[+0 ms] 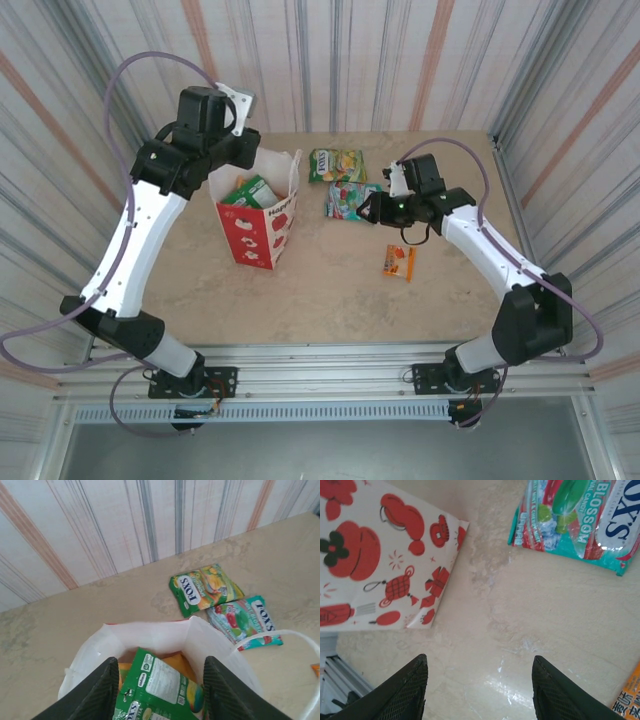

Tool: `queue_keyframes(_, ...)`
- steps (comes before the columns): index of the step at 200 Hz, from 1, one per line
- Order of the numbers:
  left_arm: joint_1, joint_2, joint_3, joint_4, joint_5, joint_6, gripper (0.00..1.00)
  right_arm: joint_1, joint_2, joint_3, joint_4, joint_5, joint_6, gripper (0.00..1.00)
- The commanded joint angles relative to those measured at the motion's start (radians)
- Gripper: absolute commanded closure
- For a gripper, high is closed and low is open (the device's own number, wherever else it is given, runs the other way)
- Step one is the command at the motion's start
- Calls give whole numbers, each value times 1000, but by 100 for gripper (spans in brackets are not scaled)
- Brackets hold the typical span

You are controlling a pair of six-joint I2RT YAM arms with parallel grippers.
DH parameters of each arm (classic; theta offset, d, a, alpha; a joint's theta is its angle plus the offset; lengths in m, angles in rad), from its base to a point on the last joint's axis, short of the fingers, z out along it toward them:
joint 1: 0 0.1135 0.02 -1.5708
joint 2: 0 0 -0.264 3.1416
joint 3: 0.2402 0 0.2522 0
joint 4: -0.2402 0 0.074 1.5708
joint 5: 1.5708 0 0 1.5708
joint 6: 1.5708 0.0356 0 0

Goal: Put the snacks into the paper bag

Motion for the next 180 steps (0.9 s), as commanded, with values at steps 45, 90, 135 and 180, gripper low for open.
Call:
queue_keyframes(45, 17, -62, 22, 25, 245, -35, 43, -140, 278, 201, -27, -42, 26, 43)
queue_keyframes(90, 49, -56, 3, 58, 469, -91, 42, -178, 505, 351, -43, -41, 27, 41)
queue_keyframes(135, 49, -34, -27, 127, 662, -116, 42, -179, 652, 436, -49, -45, 36, 40)
queue_keyframes(180, 38, 6, -33, 151, 745, -139, 43, -177, 718, 452, -5, -75, 55, 42)
